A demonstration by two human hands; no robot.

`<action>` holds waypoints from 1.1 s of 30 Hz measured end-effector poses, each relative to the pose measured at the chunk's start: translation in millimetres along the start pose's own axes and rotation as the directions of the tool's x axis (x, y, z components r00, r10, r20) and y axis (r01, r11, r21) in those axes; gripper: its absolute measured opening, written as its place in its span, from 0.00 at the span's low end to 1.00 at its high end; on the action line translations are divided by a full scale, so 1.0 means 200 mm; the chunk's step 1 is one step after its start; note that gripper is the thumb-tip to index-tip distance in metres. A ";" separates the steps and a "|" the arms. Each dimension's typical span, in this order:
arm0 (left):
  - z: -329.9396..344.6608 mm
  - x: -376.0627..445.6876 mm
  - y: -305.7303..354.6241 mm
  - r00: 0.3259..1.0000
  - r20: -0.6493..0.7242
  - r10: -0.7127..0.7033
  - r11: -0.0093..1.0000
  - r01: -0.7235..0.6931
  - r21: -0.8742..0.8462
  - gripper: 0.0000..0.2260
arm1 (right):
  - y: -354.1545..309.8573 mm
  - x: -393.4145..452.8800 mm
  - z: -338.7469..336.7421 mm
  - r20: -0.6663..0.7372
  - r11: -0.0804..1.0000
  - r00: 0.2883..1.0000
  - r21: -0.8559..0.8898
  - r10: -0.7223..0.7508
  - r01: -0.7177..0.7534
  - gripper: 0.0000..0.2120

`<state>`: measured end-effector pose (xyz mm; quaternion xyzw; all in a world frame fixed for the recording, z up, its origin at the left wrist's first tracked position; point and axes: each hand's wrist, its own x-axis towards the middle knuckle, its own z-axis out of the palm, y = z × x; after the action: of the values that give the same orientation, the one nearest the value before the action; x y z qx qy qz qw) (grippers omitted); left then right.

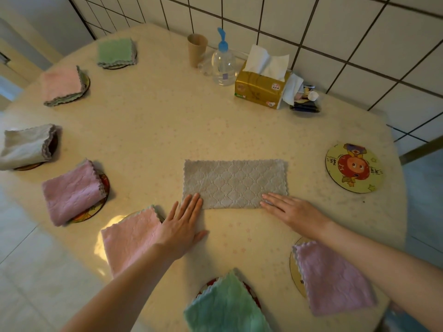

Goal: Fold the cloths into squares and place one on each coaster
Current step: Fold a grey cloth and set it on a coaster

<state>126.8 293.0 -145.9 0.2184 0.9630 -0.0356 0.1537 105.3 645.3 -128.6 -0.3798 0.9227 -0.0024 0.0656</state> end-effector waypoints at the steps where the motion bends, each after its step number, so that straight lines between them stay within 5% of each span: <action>1: 0.00 0.00 0.00 1.000 0.000 -0.004 1.000 0.004 0.004 0.36 | 0.00 0.00 0.00 0.003 1.000 1.000 0.000 -0.007 0.007 0.39; 19: -0.15 0.14 -0.08 0.993 0.117 -0.032 0.999 0.026 0.046 0.46 | -0.08 0.00 -0.22 -0.058 0.996 0.997 0.069 -0.054 0.058 0.24; 26: -0.24 0.03 0.41 0.991 -0.092 0.095 0.969 -0.113 -0.218 0.33 | -0.39 -0.01 -0.26 -0.133 0.971 0.991 0.234 -0.025 0.056 0.21; 33: -0.18 -0.06 0.45 0.995 -0.082 0.055 0.962 -0.075 -0.261 0.25 | -0.53 -0.01 -0.30 -0.178 0.942 0.979 0.300 -0.101 0.152 0.21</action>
<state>166.6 374.0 -107.4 0.2286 0.9565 0.1060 0.1470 173.9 567.4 -64.0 -0.4217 0.8867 -0.1827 0.0503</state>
